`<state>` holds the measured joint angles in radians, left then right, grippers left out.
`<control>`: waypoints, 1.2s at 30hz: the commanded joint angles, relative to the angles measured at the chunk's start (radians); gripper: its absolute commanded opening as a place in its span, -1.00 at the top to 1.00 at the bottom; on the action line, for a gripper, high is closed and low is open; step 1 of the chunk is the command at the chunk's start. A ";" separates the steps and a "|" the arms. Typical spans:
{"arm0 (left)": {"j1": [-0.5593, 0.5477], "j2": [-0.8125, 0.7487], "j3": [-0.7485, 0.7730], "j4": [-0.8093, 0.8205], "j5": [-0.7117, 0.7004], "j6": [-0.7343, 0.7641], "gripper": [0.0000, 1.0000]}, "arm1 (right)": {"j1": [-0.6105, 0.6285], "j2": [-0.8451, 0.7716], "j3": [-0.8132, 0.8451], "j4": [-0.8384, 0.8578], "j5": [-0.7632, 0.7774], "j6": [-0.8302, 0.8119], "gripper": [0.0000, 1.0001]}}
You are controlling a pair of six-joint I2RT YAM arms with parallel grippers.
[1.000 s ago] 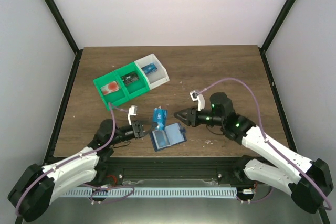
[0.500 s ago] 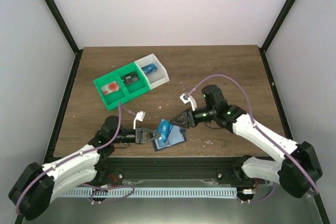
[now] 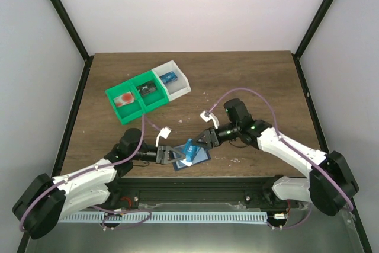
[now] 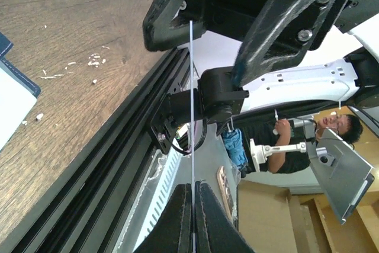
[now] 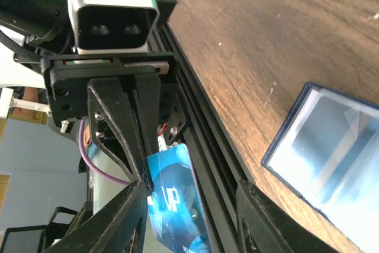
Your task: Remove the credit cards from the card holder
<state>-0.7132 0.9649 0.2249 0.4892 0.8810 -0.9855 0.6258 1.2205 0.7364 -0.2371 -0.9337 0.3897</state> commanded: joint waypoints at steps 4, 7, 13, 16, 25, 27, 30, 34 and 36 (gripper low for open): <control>-0.006 0.016 0.010 0.094 0.033 0.013 1.00 | -0.003 -0.005 -0.047 0.049 -0.048 0.022 0.28; -0.006 0.030 0.018 0.097 0.031 0.020 1.00 | -0.003 0.001 -0.063 0.074 -0.051 0.041 0.45; -0.007 0.019 0.029 0.056 -0.019 0.036 0.55 | -0.003 -0.039 -0.087 0.140 -0.041 0.116 0.94; -0.005 -0.044 0.040 -0.048 -0.135 0.058 0.06 | -0.003 -0.069 -0.114 0.196 -0.016 0.196 0.99; -0.001 -0.197 -0.084 0.084 -0.370 -0.116 -0.46 | -0.003 -0.106 -0.260 0.603 0.025 0.616 0.99; -0.002 -0.197 -0.109 0.144 -0.398 -0.163 -0.47 | -0.003 -0.104 -0.274 0.694 0.052 0.700 0.99; -0.002 -0.183 -0.130 0.198 -0.438 -0.215 -0.47 | -0.002 -0.113 -0.264 0.742 0.121 0.759 0.99; -0.005 -0.147 -0.139 0.251 -0.462 -0.253 -0.47 | -0.003 -0.112 -0.239 0.748 0.189 0.775 0.99; -0.004 -0.119 -0.139 0.298 -0.461 -0.275 -0.47 | -0.002 -0.099 -0.227 0.750 0.208 0.785 0.99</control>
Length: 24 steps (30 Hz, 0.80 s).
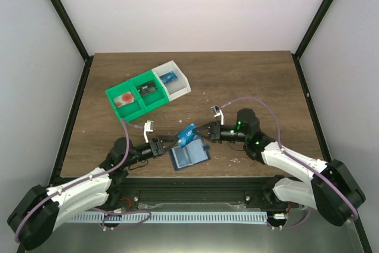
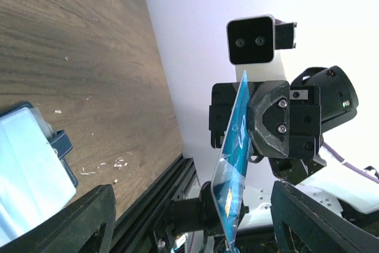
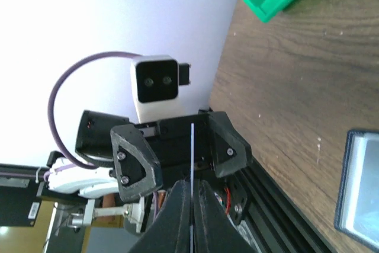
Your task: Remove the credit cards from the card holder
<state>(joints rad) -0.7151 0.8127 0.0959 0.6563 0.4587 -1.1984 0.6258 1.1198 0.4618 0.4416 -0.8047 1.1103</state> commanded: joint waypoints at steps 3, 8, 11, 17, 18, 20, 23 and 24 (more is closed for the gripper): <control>-0.004 0.073 -0.006 0.200 -0.032 -0.092 -0.39 | -0.003 0.019 0.040 0.106 0.093 0.097 0.99; -0.006 0.138 0.015 0.246 -0.024 -0.098 0.22 | -0.003 0.029 0.023 0.135 0.115 0.132 0.99; -0.006 0.162 0.016 0.284 -0.029 -0.111 0.79 | -0.003 0.030 0.022 0.123 0.116 0.129 0.99; -0.006 0.174 0.020 0.298 -0.035 -0.107 1.00 | -0.003 0.031 0.002 0.117 0.108 0.127 0.92; -0.006 0.174 0.020 0.297 -0.036 -0.106 1.00 | -0.002 0.032 0.000 0.111 0.107 0.123 0.88; -0.006 0.167 0.020 0.287 -0.037 -0.097 1.00 | -0.003 0.028 -0.002 0.095 0.108 0.110 0.82; -0.006 0.150 0.020 0.259 -0.045 -0.082 1.00 | -0.003 0.021 -0.002 0.064 0.111 0.091 0.63; -0.005 0.145 0.020 0.251 -0.047 -0.077 1.00 | -0.003 0.020 -0.002 0.057 0.111 0.084 0.59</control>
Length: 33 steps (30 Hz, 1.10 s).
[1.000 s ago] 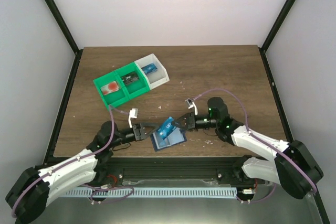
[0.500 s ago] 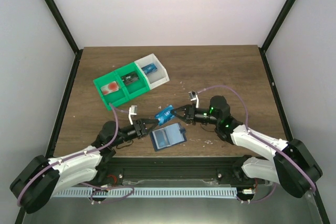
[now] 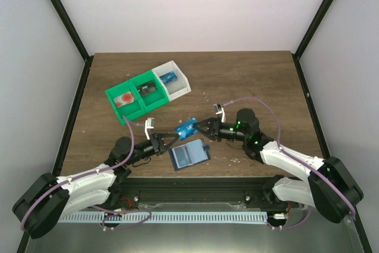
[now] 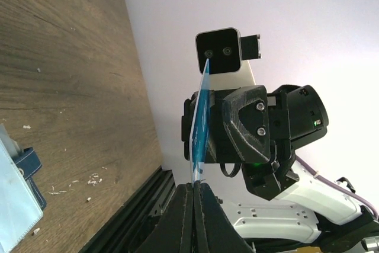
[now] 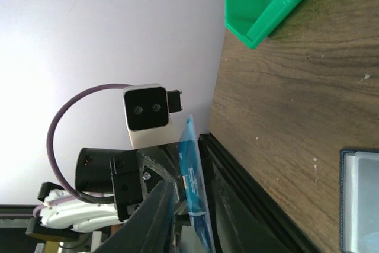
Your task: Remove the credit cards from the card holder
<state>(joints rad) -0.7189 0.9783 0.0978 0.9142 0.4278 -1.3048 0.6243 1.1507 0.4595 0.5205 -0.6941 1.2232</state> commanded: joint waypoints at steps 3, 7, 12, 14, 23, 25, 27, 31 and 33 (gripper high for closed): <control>0.000 -0.031 0.016 -0.016 -0.025 0.043 1.00 | -0.001 -0.015 -0.005 -0.035 0.004 -0.044 0.58; 0.001 -0.032 0.015 -0.017 -0.018 0.053 1.00 | -0.001 -0.023 -0.007 -0.034 -0.002 -0.055 0.75; 0.004 -0.036 0.013 -0.018 -0.001 0.052 1.00 | -0.001 -0.029 -0.014 0.004 -0.032 -0.037 0.99; 0.003 -0.042 0.013 -0.024 -0.008 0.055 0.76 | -0.001 -0.032 -0.019 0.020 -0.034 -0.025 0.99; 0.003 -0.017 0.030 -0.029 -0.024 0.074 0.53 | -0.001 -0.024 -0.025 0.037 -0.040 -0.004 0.99; 0.004 -0.002 0.034 -0.025 -0.025 0.070 0.46 | -0.002 -0.023 -0.026 0.041 -0.036 0.002 0.99; 0.004 0.014 0.040 -0.015 -0.018 0.066 0.43 | -0.002 -0.020 -0.030 0.055 -0.037 0.012 0.99; 0.004 0.043 0.043 0.024 -0.007 0.056 0.71 | -0.001 -0.009 -0.027 0.060 -0.041 0.015 0.99; 0.004 0.050 0.039 0.052 -0.006 0.049 0.95 | -0.001 -0.003 -0.027 0.055 -0.044 0.015 0.99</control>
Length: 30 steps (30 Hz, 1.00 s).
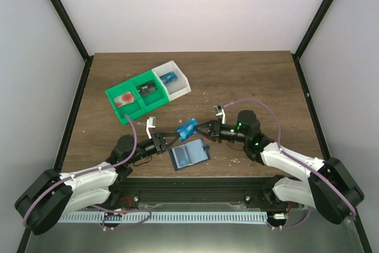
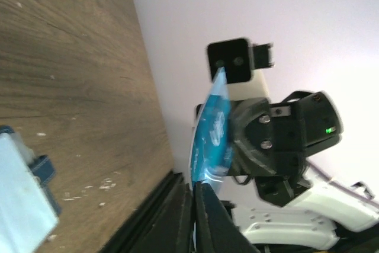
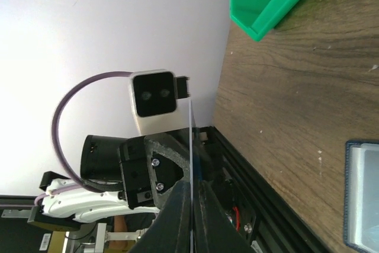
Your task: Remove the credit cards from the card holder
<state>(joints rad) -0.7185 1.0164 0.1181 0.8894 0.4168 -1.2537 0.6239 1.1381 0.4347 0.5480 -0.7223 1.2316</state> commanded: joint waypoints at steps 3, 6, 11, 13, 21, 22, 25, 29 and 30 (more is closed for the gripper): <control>0.010 0.012 0.012 0.084 0.006 -0.008 1.00 | -0.001 0.011 -0.009 0.011 -0.013 0.000 0.90; 0.019 0.001 0.008 0.068 0.006 -0.009 1.00 | -0.001 0.003 -0.016 -0.020 0.000 -0.012 0.65; 0.048 -0.032 0.008 -0.007 0.027 0.005 1.00 | -0.001 -0.034 -0.020 -0.111 0.028 -0.074 0.12; 0.074 -0.054 0.014 -0.074 0.043 0.017 1.00 | -0.001 -0.067 -0.023 -0.171 0.040 -0.127 -0.04; 0.196 -0.138 0.144 -0.469 0.080 0.152 1.00 | 0.000 -0.193 -0.027 -0.420 0.104 -0.331 -0.97; 0.220 -0.133 0.168 -0.507 0.088 0.172 1.00 | -0.001 -0.207 -0.024 -0.448 0.113 -0.351 -0.99; 0.292 -0.088 0.257 -0.628 0.118 0.241 1.00 | -0.001 -0.249 -0.014 -0.512 0.134 -0.403 -1.00; 0.379 0.032 0.406 -0.759 0.171 0.346 1.00 | -0.001 -0.297 0.000 -0.564 0.166 -0.443 -1.00; 0.401 0.069 0.443 -0.777 0.187 0.369 1.00 | -0.001 -0.305 0.003 -0.571 0.169 -0.452 -1.00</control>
<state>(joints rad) -0.3820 0.9924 0.4427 0.2821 0.5312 -1.0214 0.6205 0.8711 0.4030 0.0628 -0.5983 0.8619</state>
